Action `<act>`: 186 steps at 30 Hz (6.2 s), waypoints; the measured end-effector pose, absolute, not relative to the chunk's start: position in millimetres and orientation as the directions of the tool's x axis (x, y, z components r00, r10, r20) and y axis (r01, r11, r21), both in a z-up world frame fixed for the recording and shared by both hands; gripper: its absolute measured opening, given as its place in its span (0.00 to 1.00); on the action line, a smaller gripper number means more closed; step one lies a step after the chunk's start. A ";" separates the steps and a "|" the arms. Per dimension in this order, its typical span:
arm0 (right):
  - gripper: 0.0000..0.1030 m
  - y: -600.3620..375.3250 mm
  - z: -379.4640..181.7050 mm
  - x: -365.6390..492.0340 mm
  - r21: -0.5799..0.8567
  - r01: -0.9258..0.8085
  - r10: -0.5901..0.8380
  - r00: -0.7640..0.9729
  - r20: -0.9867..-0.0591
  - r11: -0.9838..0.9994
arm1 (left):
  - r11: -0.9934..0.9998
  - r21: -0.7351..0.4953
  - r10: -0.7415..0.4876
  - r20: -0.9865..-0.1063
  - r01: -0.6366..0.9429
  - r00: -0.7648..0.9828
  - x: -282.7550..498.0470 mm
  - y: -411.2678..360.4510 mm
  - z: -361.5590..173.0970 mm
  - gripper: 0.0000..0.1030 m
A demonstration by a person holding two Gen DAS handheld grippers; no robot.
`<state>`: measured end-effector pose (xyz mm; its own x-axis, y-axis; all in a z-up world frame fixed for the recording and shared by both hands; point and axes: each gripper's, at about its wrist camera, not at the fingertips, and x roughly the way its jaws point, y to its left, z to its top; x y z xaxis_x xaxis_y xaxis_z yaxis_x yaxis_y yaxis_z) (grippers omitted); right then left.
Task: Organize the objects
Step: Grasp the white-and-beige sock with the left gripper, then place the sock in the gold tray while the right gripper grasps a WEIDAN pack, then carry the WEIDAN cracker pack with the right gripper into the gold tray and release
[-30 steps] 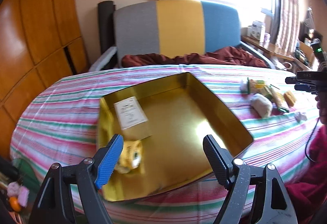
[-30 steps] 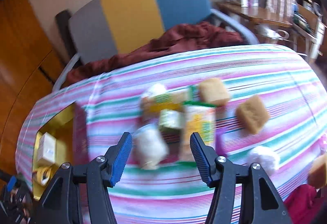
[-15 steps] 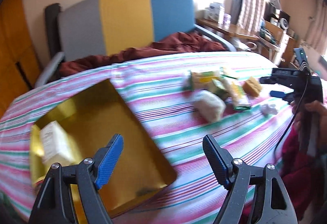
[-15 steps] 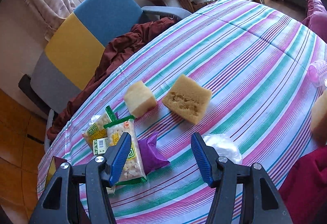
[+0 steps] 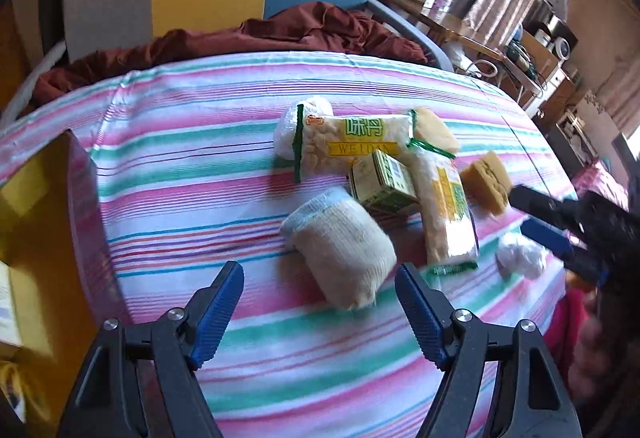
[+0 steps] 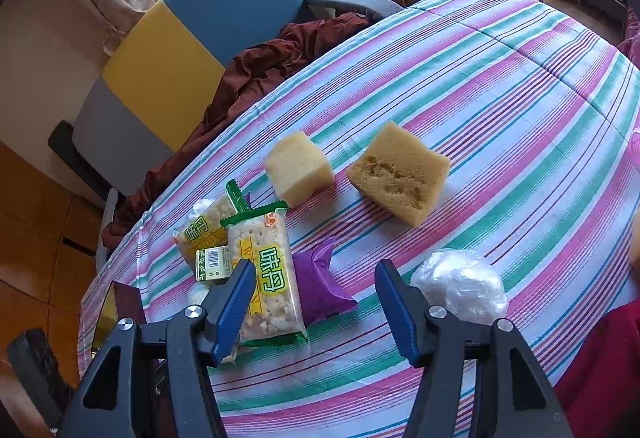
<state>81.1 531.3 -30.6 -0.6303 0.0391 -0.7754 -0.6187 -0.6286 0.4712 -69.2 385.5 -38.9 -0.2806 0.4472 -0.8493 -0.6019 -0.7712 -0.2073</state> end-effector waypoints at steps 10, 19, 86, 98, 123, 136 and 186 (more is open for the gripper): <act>0.61 529.2 -32.1 76.6 0.460 -0.611 0.030 -0.621 -0.783 -0.644 | -0.768 -0.260 0.461 -0.859 -0.585 -0.224 -90.4 417.8 -71.9 0.69; 0.61 520.5 -31.6 67.2 0.418 -0.587 0.033 -0.606 -0.795 -0.693 | -0.682 -0.249 0.532 -0.814 -0.688 -0.233 -28.6 376.2 -64.8 0.60; 0.47 436.2 -68.8 28.0 -0.103 -0.299 0.206 -0.337 -0.918 -0.949 | -0.961 0.010 0.158 -0.802 -0.277 -0.577 -45.8 60.2 -61.8 0.58; 0.47 428.3 -72.0 22.6 -0.113 -0.297 0.215 -0.337 -0.917 -0.948 | -0.960 0.023 0.153 -0.794 -0.281 -0.588 -39.2 61.0 -68.3 0.57; 0.47 372.6 -36.2 30.3 -0.142 -0.213 0.226 -0.453 -0.862 -0.967 | -0.972 0.018 0.142 -0.748 -0.233 -0.648 -30.4 53.2 -47.8 0.73; 0.47 220.4 22.3 0.7 -0.097 0.033 0.057 -0.608 -0.792 -0.995 | -0.982 -0.041 0.160 -0.709 -0.186 -0.687 -18.2 22.1 -29.4 0.82; 0.51 79.3 -23.1 -25.4 -0.101 0.144 -0.005 -0.598 -0.802 -0.984 | -0.988 -0.153 0.130 -0.661 -0.037 -0.739 -1.1 -52.1 -13.6 0.83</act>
<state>-25.4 79.3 -23.1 -0.5975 -0.0048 -0.8018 0.1436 -0.9845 -0.1011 -1.1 -52.1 -13.6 -0.7394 0.1303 -0.6606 -0.0374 -0.9875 -0.1529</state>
